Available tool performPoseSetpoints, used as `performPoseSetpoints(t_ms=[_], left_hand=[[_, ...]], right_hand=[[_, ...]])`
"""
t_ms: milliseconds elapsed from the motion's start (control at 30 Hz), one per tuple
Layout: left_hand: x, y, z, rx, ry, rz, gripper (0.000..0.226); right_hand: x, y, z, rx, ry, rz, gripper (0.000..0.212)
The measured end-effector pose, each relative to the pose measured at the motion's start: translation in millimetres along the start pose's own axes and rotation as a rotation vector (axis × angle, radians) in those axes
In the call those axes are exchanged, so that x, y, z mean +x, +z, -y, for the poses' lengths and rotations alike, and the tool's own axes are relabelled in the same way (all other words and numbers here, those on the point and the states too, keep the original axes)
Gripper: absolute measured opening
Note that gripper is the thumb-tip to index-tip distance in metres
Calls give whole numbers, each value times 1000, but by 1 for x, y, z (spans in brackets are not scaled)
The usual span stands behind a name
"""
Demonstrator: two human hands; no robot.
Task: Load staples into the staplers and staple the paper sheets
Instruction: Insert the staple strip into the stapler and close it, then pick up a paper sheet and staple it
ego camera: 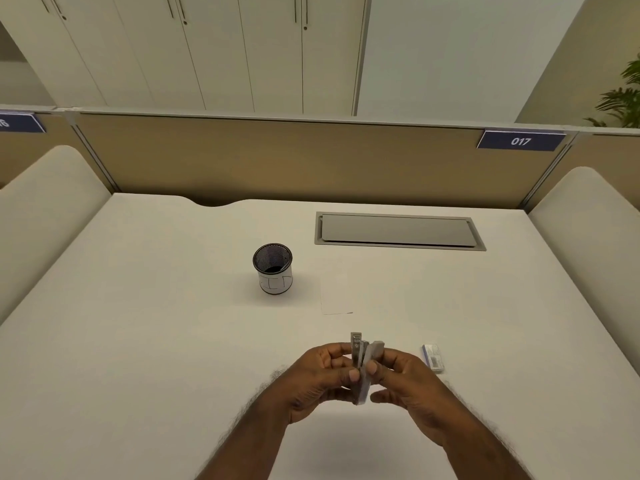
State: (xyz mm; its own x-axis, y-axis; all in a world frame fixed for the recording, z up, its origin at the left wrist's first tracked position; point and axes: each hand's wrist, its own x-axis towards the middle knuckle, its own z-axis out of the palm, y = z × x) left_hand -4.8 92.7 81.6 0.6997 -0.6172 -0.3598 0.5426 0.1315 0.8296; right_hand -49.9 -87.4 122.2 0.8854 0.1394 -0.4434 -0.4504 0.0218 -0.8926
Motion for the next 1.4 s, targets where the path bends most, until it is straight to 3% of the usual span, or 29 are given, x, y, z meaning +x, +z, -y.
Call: performPoseSetpoints(t_ms=[200, 367, 567, 733, 933, 1000, 1167, 1400], left_hand=[[1, 4, -2, 50, 44, -124, 33], [2, 8, 6, 56, 31, -162, 26], [5, 1, 15, 29, -9, -189, 23], [11, -11, 27, 162, -80, -288, 25], [31, -37, 53, 777, 41, -670, 34], [39, -48, 60, 971, 77, -653, 45], [58, -57, 57, 1539, -20, -631, 58], [97, -66, 45, 1749, 54, -545, 63]], right_hand=[[12, 3, -9, -63, -8, -151, 39], [23, 4, -23, -133, -10, -263, 21], [39, 10, -42, -173, -29, -330, 23], [55, 17, -58, -396, -38, -411, 20], [69, 32, -85, -577, -4, -479, 26], [74, 37, -95, -672, 12, -463, 29], [79, 45, -106, -870, 13, -467, 27], [85, 54, -112, -1097, -3, -463, 41]])
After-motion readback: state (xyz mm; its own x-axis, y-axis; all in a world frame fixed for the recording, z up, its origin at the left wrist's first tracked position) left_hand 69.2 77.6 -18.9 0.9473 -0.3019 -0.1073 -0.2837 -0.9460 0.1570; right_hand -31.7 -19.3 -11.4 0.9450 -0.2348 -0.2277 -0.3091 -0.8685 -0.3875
